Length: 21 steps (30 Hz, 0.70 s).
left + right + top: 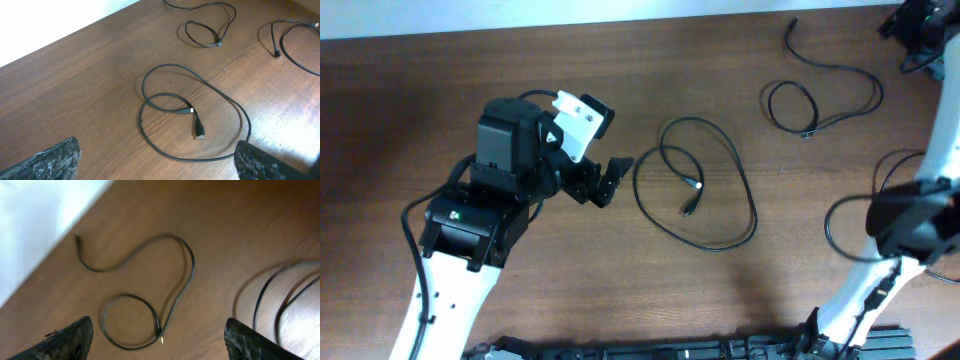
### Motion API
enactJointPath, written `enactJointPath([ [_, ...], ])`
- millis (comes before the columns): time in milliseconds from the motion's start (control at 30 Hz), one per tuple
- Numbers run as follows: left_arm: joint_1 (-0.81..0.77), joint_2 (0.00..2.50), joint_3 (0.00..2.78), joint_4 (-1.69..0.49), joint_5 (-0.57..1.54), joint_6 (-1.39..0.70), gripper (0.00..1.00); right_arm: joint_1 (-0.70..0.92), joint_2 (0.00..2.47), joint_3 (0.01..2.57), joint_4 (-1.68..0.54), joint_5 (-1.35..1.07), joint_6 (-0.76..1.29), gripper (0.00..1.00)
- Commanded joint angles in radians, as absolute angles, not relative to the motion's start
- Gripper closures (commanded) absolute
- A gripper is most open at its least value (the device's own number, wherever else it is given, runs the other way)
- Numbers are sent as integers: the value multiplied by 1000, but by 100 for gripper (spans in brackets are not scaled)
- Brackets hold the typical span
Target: Untangle cables
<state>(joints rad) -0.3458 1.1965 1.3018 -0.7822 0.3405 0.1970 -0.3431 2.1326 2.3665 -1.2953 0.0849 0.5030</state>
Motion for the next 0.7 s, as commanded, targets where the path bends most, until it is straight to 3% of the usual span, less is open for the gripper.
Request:
enactJointPath([
  [0, -344, 1183, 1309, -780, 355, 191, 1, -334, 2251, 2367, -1314, 81, 582, 18],
  [667, -344, 1183, 1309, -780, 355, 191, 1, -315, 2576, 2365, -1310, 86, 585, 18],
])
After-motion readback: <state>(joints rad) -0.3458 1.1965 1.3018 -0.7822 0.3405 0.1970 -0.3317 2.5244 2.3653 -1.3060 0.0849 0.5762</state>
